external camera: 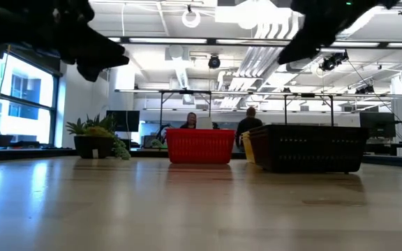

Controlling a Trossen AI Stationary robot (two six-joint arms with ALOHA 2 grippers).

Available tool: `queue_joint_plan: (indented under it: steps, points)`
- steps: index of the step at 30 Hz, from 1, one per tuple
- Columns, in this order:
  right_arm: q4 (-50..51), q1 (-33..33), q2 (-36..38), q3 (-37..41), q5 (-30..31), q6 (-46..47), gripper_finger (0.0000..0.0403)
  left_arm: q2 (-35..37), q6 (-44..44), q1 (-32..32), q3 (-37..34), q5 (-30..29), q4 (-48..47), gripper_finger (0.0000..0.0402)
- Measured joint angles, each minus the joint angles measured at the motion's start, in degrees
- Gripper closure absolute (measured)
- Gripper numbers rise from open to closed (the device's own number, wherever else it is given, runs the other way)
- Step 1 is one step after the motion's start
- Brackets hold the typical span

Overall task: Stack baskets by color
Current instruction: Return to Home Position

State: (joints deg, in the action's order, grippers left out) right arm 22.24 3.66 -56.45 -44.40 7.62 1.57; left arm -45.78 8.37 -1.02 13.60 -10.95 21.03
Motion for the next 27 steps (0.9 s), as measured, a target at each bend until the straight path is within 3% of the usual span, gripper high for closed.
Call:
queue_joint_plan:
  steps: [5,17,27]
  points:
    - [-2.1,-1.9,10.0,7.3,4.3,1.2,0.0265,4.4,-0.3,0.0,-5.9,0.0,5.8,0.0257]
    - [-5.7,-3.5,30.8,19.7,3.7,4.2,0.0265,16.1,-2.6,0.0,-12.0,0.3,5.5,0.0257]
    - [-0.4,-3.5,43.2,22.8,3.5,5.7,0.0265,26.0,-4.8,-0.1,-12.6,-1.6,-4.9,0.0257]
